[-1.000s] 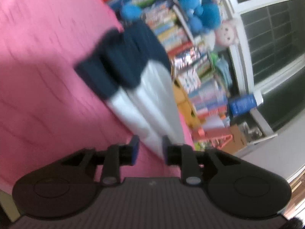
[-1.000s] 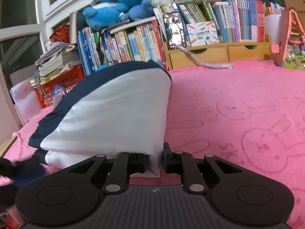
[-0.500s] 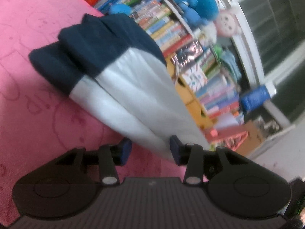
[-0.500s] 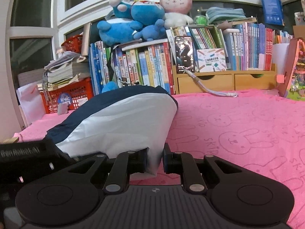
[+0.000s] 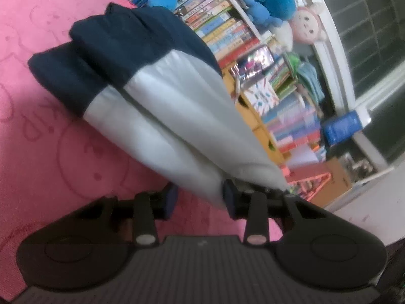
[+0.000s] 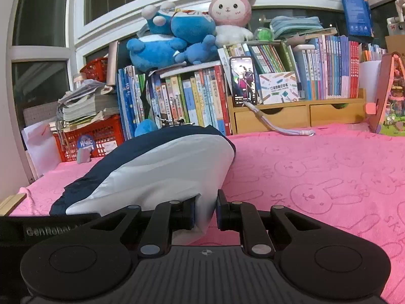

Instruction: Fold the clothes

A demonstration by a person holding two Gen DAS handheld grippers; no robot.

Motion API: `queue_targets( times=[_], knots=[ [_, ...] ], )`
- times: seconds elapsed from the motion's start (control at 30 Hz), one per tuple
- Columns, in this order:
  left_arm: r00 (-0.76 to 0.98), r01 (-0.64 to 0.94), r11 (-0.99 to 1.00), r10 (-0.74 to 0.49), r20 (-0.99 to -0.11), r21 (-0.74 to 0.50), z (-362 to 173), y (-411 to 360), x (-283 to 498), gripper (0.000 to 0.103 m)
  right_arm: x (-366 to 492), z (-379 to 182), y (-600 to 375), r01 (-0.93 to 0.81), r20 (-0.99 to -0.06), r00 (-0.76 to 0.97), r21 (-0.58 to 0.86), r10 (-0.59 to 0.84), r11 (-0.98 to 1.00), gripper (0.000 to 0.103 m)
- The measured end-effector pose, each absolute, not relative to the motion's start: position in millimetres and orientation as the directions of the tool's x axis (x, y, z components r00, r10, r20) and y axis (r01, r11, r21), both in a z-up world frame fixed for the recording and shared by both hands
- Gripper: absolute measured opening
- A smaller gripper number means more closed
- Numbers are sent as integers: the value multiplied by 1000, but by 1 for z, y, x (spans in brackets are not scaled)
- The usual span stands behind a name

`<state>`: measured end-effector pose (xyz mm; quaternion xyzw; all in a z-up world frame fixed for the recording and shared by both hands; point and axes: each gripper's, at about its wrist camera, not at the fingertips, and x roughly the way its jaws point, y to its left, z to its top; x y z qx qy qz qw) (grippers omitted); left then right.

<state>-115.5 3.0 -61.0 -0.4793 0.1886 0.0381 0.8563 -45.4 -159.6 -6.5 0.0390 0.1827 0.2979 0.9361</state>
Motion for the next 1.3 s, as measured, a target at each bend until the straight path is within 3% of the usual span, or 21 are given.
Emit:
queue_targets(
  times=[0.2,0.3,0.53,0.57,0.63,0.77,0.9,1.0,1.13,1.3],
  knots=[
    [929,-303,484,-40,-367,-821,-65,20,-121,22,-49,-7,-157,-539,-307,770,154,559,828,17],
    [928,-340,473,29,-372,-813,-67,31,-139,22,-51,-8,-156,-536,-301,780,131,549,834,17],
    [847,-530,435,326,-421,-728,-66,73,-189,11,-54,-13,-155,-523,-296,801,78,521,849,17],
    [794,-602,437,414,-445,-669,-61,75,-196,2,-55,-14,-154,-521,-295,803,70,517,850,17],
    [713,-690,415,530,-459,-593,-55,81,-209,1,-56,-15,-154,-517,-294,809,55,509,854,17],
    [864,-490,449,363,-349,-747,-48,92,-228,10,-57,-19,-153,-521,-297,810,35,507,853,17],
    [982,-187,452,54,-183,-872,-42,82,-209,51,-59,-23,-153,-525,-300,809,16,505,851,18],
    [981,-147,428,-50,-186,-892,-44,73,-181,54,-60,-26,-152,-528,-303,809,1,504,849,18],
    [959,-192,401,-117,-258,-896,-55,67,-159,56,-61,-30,-152,-532,-307,809,-18,502,847,18],
    [964,-208,408,-67,-256,-889,-52,70,-146,59,-62,-32,-151,-536,-309,807,-29,502,844,18]
  ],
)
